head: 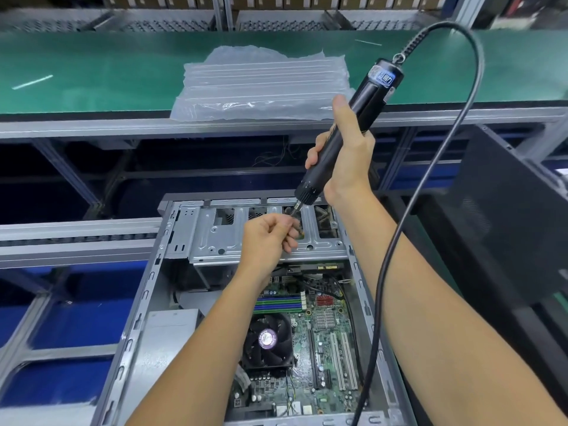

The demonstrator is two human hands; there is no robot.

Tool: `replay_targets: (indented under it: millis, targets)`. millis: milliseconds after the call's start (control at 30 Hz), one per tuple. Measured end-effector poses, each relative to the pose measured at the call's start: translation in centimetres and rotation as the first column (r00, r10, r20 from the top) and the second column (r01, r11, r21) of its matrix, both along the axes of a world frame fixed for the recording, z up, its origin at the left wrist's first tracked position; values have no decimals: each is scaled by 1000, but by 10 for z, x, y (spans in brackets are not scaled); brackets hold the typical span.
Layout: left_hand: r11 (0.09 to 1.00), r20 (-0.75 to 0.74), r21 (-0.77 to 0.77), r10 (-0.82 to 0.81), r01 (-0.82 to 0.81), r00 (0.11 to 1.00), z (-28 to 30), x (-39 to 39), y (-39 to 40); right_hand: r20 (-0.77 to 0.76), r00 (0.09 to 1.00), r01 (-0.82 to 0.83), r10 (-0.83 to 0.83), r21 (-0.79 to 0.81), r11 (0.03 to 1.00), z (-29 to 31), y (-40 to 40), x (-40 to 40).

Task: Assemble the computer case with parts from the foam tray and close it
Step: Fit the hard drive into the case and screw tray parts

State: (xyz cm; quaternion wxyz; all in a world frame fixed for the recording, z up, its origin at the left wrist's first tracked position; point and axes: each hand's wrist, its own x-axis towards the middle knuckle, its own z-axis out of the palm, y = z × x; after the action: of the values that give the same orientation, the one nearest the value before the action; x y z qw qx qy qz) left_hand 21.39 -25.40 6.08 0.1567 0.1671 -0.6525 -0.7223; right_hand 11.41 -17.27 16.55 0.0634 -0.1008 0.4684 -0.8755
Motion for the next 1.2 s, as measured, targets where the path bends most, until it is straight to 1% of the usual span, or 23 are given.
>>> replay_targets:
  millis: [167, 300, 433, 567, 600, 633, 667, 700, 733, 767, 800, 833, 867, 900, 933, 967, 1000, 1033, 1067, 1100, 1133, 1167, 1200]
  targets:
    - [999, -6, 23, 28, -28, 1000, -1, -2, 2, -3, 1000, 5, -5, -1, 1000, -3, -2, -1]
    - [999, -2, 29, 25, -25, 1000, -3, -3, 1, 11, 1000, 11, -11, -32, 999, -6, -2, 0]
    - [996, 0, -72, -43, 43, 999, -5, -2, 2, -22, 1000, -11, 10, -26, 1000, -11, -1, 2]
    - [978, -16, -146, -150, 147, 988, -4, -2, -2, -72, 997, -30, 29, -1, 1000, -16, -2, 6]
    - [974, -14, -174, -151, 147, 988, -3, -2, -2, -77, 997, -29, 29, 7, 1000, -16, -3, 7]
    - [966, -11, -234, -119, 113, 993, -1, -1, -3, -82, 996, -27, 28, 13, 1000, -17, -2, 7]
    - [946, -22, -323, -48, 38, 999, 1, 3, -3, -91, 995, -27, 29, 20, 999, -17, -2, 8]
    - [917, -64, -393, 44, -66, 997, 3, 7, -4, -104, 994, -25, 28, 28, 999, -17, -1, 8]
    - [893, -126, -419, 125, -167, 984, 6, 12, -7, -118, 993, -23, 27, 37, 999, -17, -1, 8]
    - [899, -143, -398, 133, -180, 981, 8, 17, -10, -133, 991, -18, 24, 47, 999, -16, -1, 8]
    - [927, -78, -367, 54, -79, 995, 10, 22, -14, -147, 989, -16, 24, 55, 998, -15, -1, 9]
    - [929, 69, -349, -106, 123, 992, 12, 28, -15, -158, 987, -16, 26, 61, 998, -14, -1, 10]
    - [869, 271, -321, -296, 376, 916, 11, 34, -14, -170, 985, -17, 29, 68, 998, -13, -2, 10]
    - [774, 456, -251, -435, 581, 776, 6, 40, -12, -185, 982, -18, 32, 77, 997, -13, -4, 12]
    - [712, 572, -181, -485, 679, 662, -2, 43, -10, -202, 979, -20, 37, 87, 996, -13, -6, 13]
    - [731, 618, -137, -464, 668, 634, -9, 44, -9, -220, 975, -22, 43, 98, 995, -14, -8, 14]
    - [809, 619, -82, -416, 582, 666, -14, 44, -9, -238, 970, -23, 49, 109, 994, -15, -9, 15]
    - [898, 593, 36, -373, 439, 714, -19, 42, -9, -259, 965, -21, 53, 123, 992, -17, -11, 15]
    - [934, 545, 218, -358, 284, 758, -23, 40, -11, -279, 959, -16, 55, 138, 990, -18, -13, 16]
    - [900, 482, 405, -358, 160, 800, -25, 38, -10, -297, 953, -8, 52, 150, 989, -19, -14, 16]
    - [850, 443, 519, -357, 89, 822, -27, 37, -8, -312, 949, 3, 48, 161, 987, -19, -16, 15]
    - [830, 438, 555, -350, 57, 828, -29, 36, -4, -322, 946, 11, 45, 170, 985, -20, -17, 15]
    - [830, 440, 557, -332, 36, 834, -30, 35, 1, -328, 944, 17, 41, 173, 985, -20, -18, 14]
